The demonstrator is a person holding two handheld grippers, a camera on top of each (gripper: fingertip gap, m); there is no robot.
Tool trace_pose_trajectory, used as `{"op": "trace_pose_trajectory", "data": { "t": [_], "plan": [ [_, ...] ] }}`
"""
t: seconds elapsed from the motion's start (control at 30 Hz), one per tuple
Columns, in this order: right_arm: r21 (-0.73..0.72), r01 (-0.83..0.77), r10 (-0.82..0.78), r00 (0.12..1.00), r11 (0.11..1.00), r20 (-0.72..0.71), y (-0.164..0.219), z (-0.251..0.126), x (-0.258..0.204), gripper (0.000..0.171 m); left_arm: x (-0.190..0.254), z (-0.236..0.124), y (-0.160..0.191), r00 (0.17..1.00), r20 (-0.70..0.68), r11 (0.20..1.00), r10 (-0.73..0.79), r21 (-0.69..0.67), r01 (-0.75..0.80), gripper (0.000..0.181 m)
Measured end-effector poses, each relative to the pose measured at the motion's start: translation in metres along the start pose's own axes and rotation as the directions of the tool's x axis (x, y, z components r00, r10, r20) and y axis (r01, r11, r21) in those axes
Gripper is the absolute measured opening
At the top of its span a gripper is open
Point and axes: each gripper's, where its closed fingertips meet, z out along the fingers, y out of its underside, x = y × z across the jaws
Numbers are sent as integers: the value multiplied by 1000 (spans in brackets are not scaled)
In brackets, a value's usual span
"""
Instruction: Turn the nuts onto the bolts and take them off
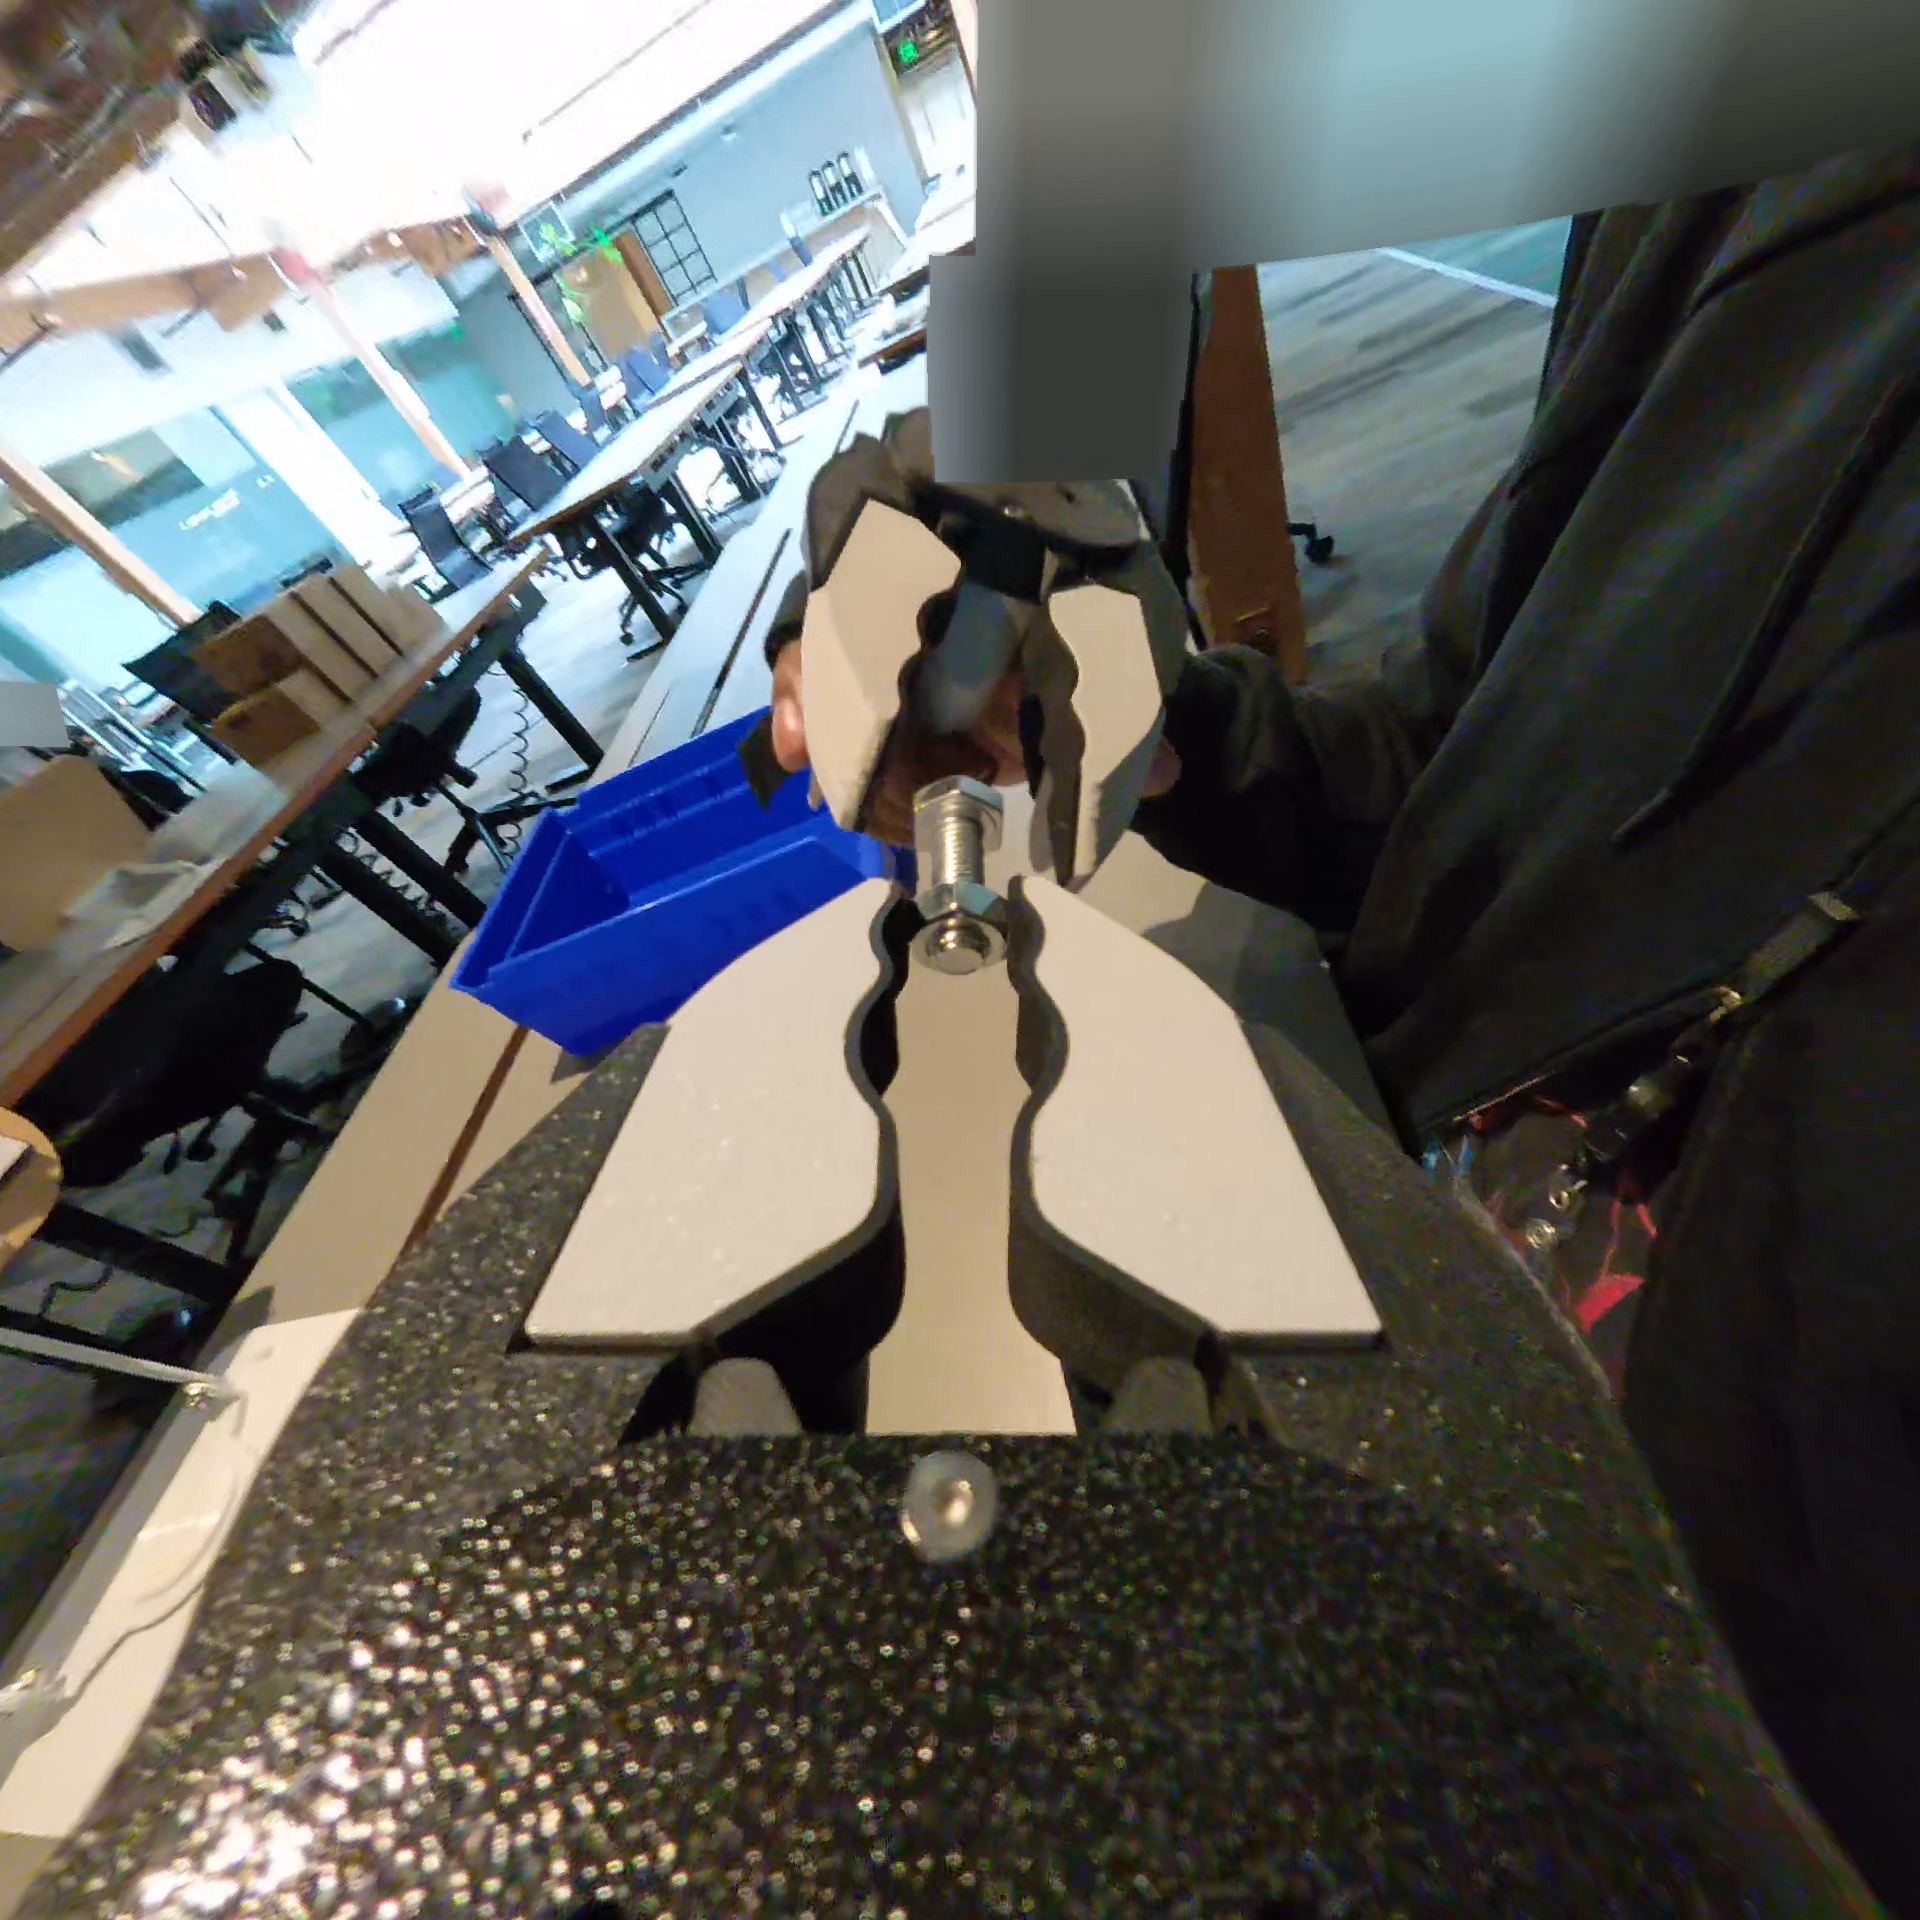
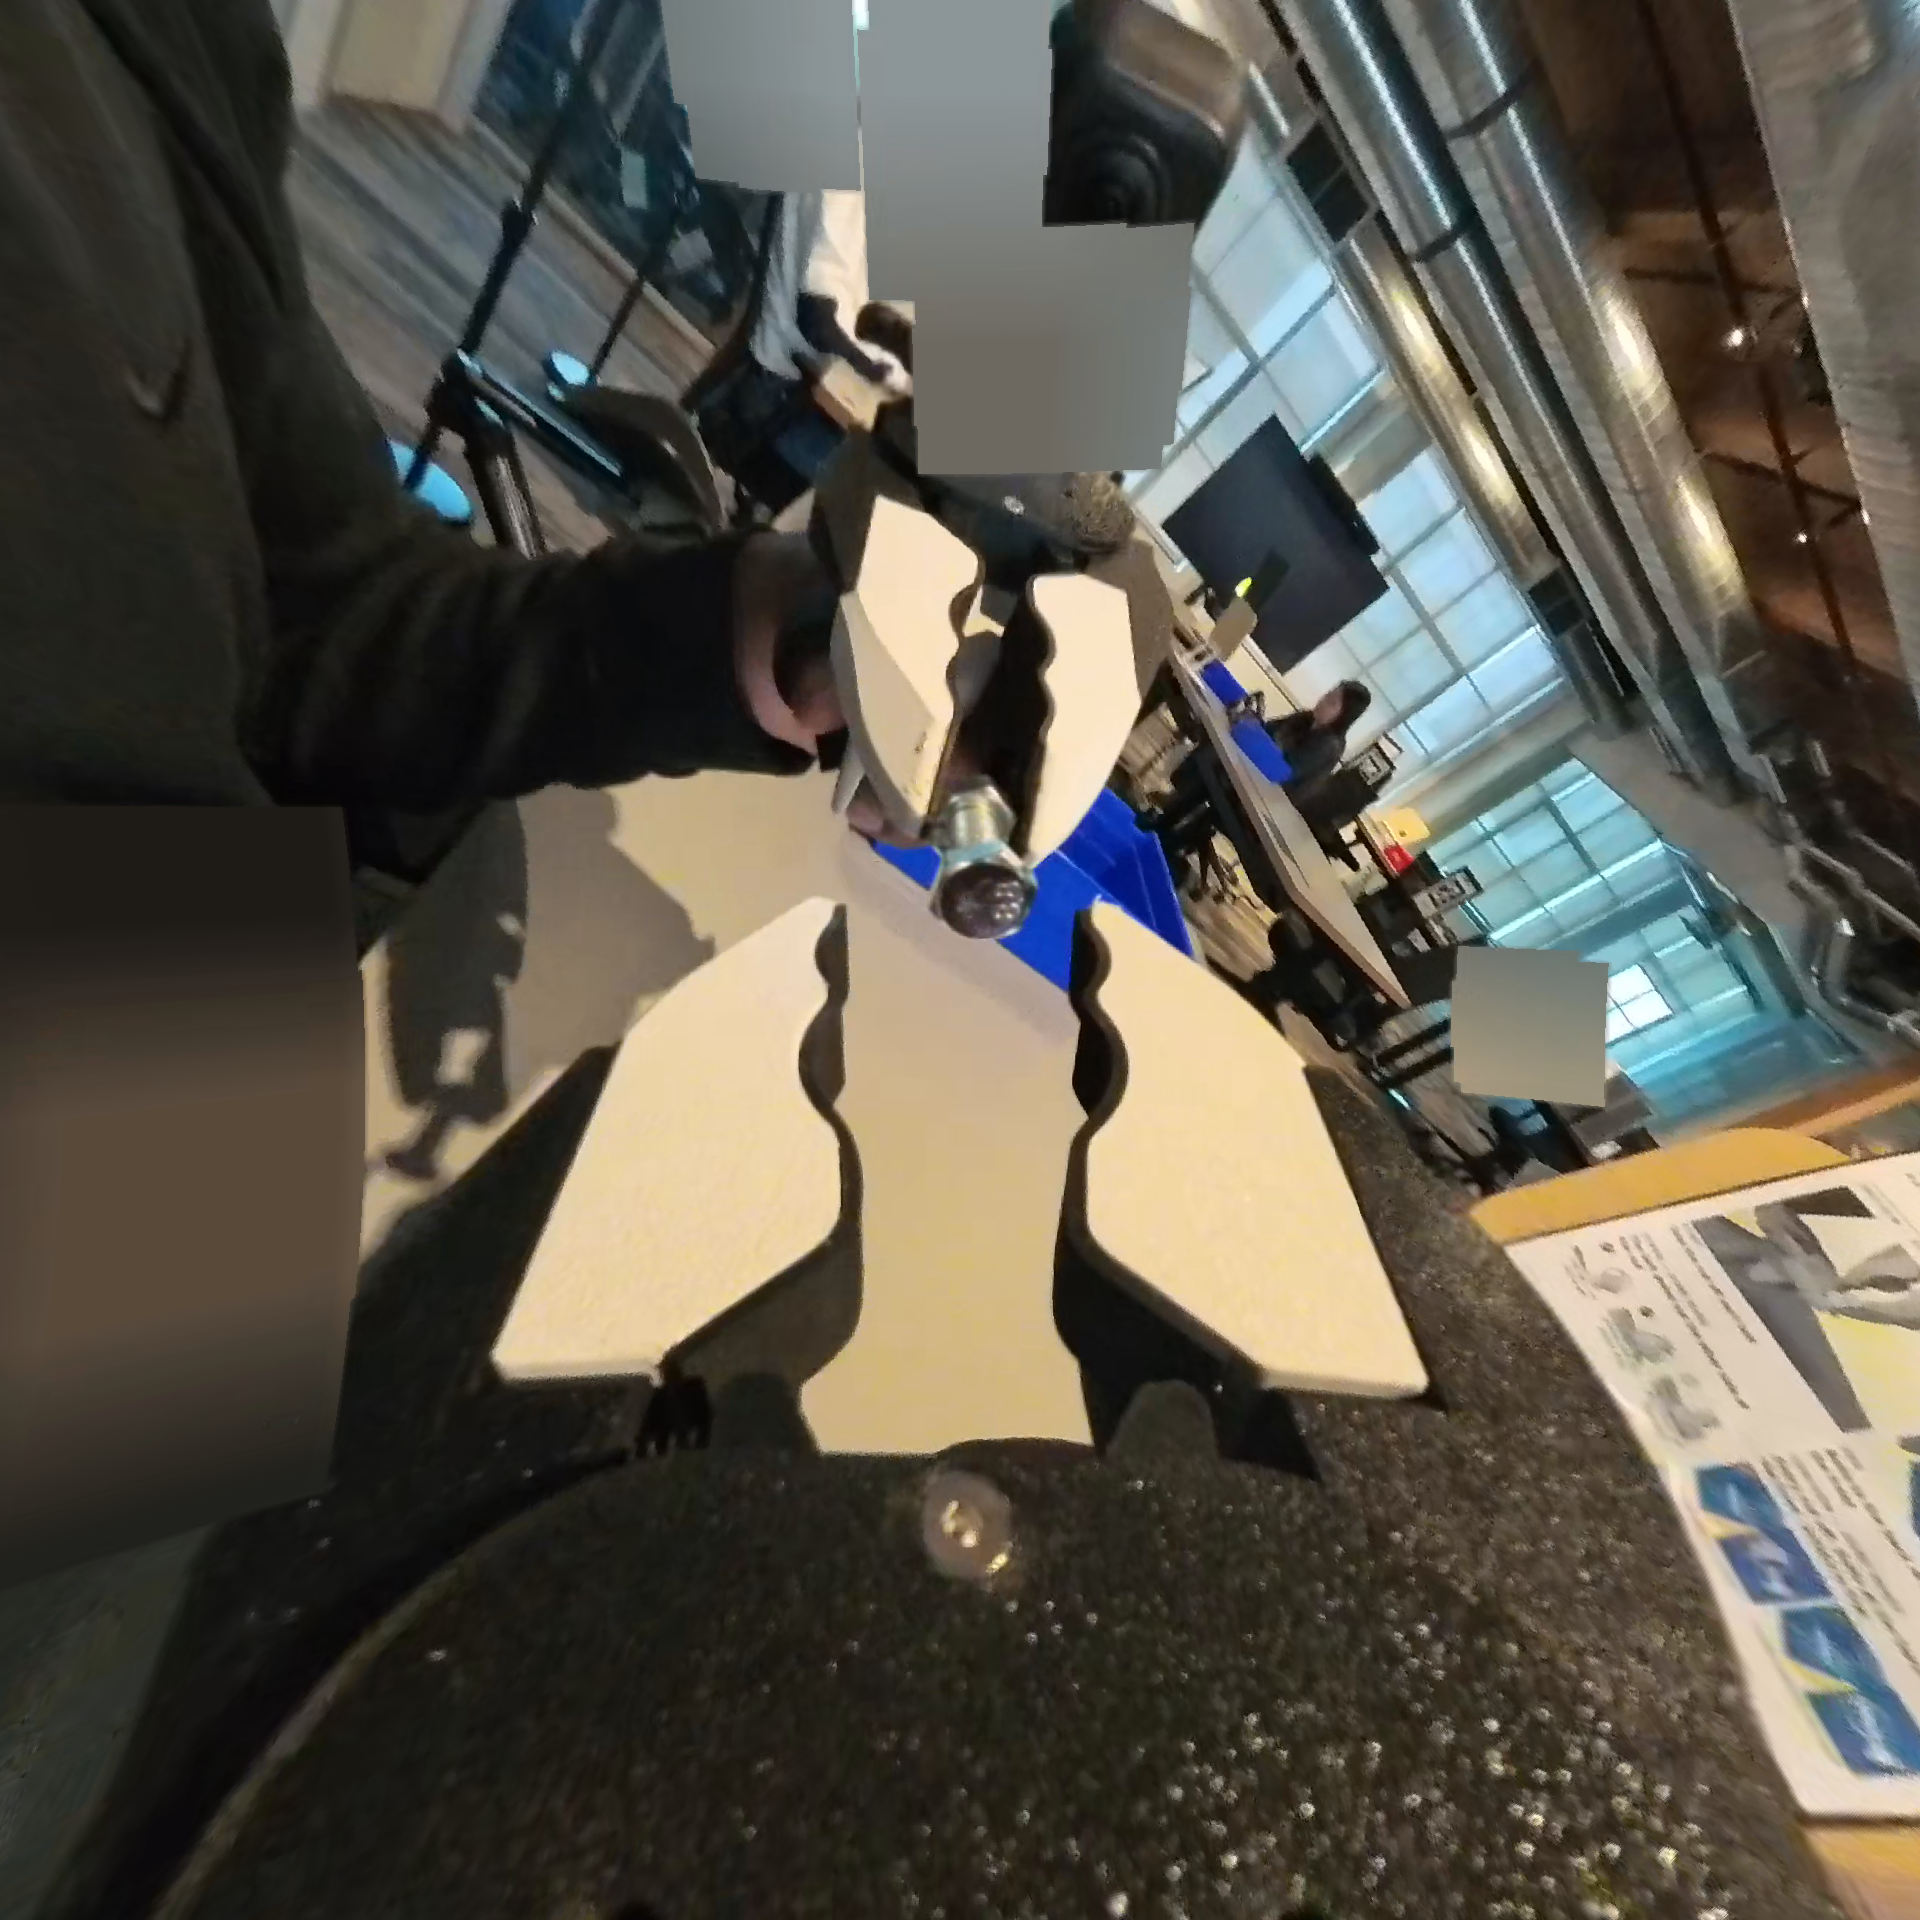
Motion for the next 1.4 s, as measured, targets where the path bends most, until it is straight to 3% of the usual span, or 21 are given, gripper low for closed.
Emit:
{"op": "trace_pose_trajectory", "data": {
  "t": [0.03, 0.53, 1.4],
  "plan": [
    [15, -12, 12, 1000, 1000, 2, -1, 0, 0, 41, 1, 0, -1, 1000, -1, 1000, 7, -3, -7, 17],
    [101, -85, 85, 996, 991, 2, -7, -2, 5, 30, 3, 3, -3, 994, 49, 995, 101, -24, -100, 17],
    [129, -83, 79, 996, 988, 35, -12, -3, 0, 18, 5, 5, -7, 993, 56, 995, 101, -17, -100, 17]
  ]
}}
